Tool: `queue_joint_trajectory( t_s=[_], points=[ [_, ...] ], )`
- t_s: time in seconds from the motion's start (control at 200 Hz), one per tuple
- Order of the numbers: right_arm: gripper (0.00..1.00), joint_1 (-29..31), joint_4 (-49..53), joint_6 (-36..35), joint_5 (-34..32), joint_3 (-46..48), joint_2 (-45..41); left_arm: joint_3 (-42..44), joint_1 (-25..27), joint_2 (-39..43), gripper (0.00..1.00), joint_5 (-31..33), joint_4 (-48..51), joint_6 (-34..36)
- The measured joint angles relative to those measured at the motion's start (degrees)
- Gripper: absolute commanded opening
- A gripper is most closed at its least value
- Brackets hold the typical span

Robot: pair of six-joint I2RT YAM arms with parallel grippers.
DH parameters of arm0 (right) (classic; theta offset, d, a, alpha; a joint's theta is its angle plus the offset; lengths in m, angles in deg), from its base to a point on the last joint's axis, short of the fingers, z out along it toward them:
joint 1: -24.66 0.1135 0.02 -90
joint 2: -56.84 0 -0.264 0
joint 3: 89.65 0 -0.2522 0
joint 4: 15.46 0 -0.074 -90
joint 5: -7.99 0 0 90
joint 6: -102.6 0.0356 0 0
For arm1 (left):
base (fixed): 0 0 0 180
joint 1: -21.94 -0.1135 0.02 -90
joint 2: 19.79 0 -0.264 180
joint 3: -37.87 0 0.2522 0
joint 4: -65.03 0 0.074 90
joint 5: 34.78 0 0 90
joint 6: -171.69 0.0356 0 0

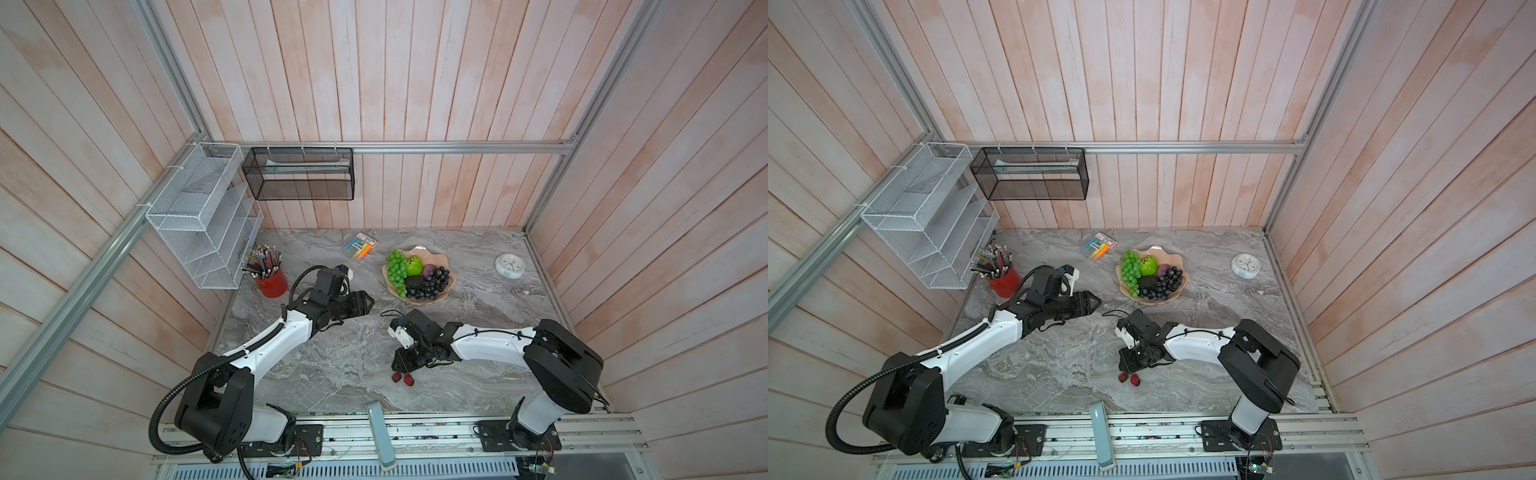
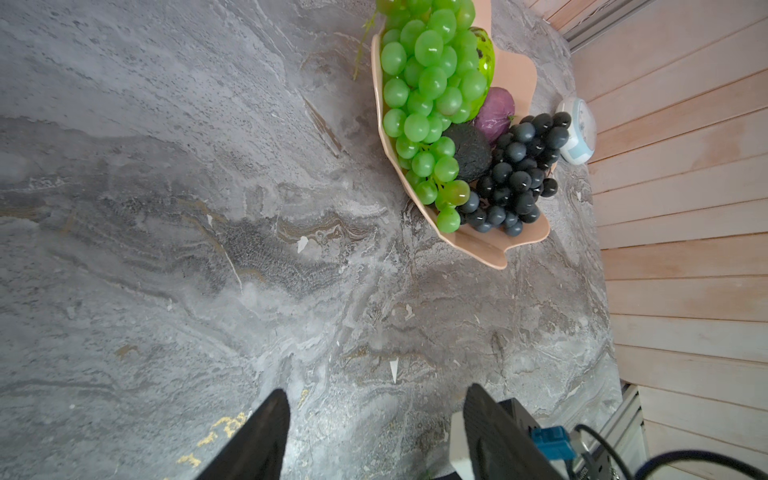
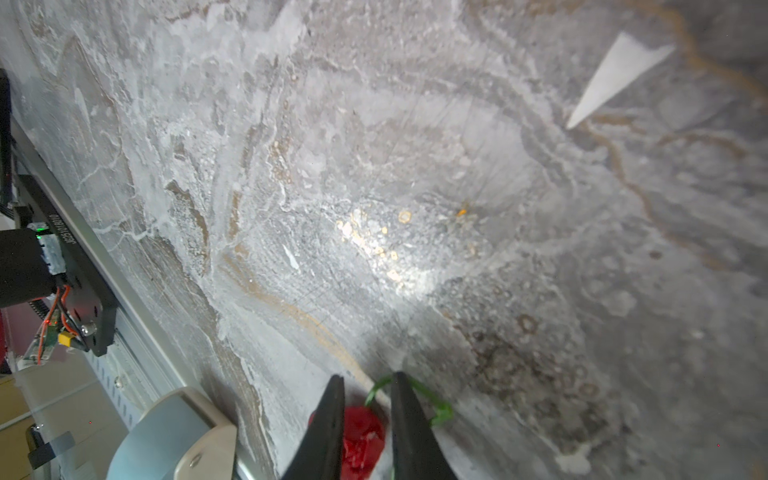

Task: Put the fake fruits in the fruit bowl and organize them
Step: 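Move the right gripper down to the red cherries while the left gripper withdraws, then close the right gripper on the cherry stems and lift them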

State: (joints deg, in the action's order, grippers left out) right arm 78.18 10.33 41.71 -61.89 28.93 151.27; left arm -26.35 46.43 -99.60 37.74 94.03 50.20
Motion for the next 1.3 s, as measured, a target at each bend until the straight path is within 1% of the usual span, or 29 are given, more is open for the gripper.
queue_joint_trajectory(
  t_s=[0.21,0.245,0.3,0.36,0.415,0.545,0.645,0.7,0.765,0.83,0.9,1.025,1.16,1.25,1.3],
  points=[
    [0.25,0.1,1.5,0.1,-2.3,0.0,-4.9,0.0,0.0,0.4,0.69,0.4,0.0,0.2],
    [0.28,0.1,1.8,0.1,-2.6,0.0,-5.5,0.0,0.0,0.4,0.69,0.5,0.0,0.3],
    [0.42,0.1,2.4,0.9,-3.3,0.0,-6.3,0.0,0.0,0.4,0.69,0.4,0.0,0.3],
    [0.49,0.1,3.1,1.4,-3.9,0.0,-6.5,0.0,0.0,0.4,0.69,0.5,0.0,0.4],
    [0.52,0.1,3.7,1.6,-4.2,0.0,-6.5,0.0,0.0,0.4,0.69,0.6,0.0,0.4],
    [0.55,0.0,4.4,3.1,-4.4,0.2,-6.4,0.0,0.0,0.4,0.69,1.1,0.2,0.4],
    [0.56,0.0,4.1,4.0,-3.5,0.2,-5.6,0.0,0.0,0.5,0.69,1.3,0.2,0.4],
    [0.55,0.0,3.8,4.2,-3.1,0.2,-4.5,0.0,0.0,0.6,0.69,1.5,0.2,0.4],
    [0.50,0.0,3.4,4.0,-2.6,0.2,-2.8,0.0,0.0,1.0,0.69,1.6,0.3,0.4],
    [0.48,-0.1,3.2,4.0,-1.8,0.0,-1.0,0.0,0.0,1.4,0.69,1.8,0.4,0.4],
    [0.47,-0.1,2.8,3.9,-1.6,-0.8,-0.3,0.0,0.0,2.1,0.69,2.2,0.5,0.4],
    [0.40,-0.2,2.6,3.6,-1.7,-1.2,0.4,0.1,0.0,3.5,0.69,3.0,0.5,0.4],
    [0.26,-0.2,2.6,2.8,-2.1,-2.4,1.9,0.1,0.0,3.8,0.69,3.0,0.5,0.4],
    [0.23,-0.2,2.3,2.4,-2.1,-2.8,2.6,0.1,0.0,3.8,0.69,3.0,0.6,0.6],
    [0.18,-0.2,2.3,2.2,-2.2,-2.8,2.6,0.2,-0.1,3.8,0.69,3.0,0.6,0.6]
  ],
)
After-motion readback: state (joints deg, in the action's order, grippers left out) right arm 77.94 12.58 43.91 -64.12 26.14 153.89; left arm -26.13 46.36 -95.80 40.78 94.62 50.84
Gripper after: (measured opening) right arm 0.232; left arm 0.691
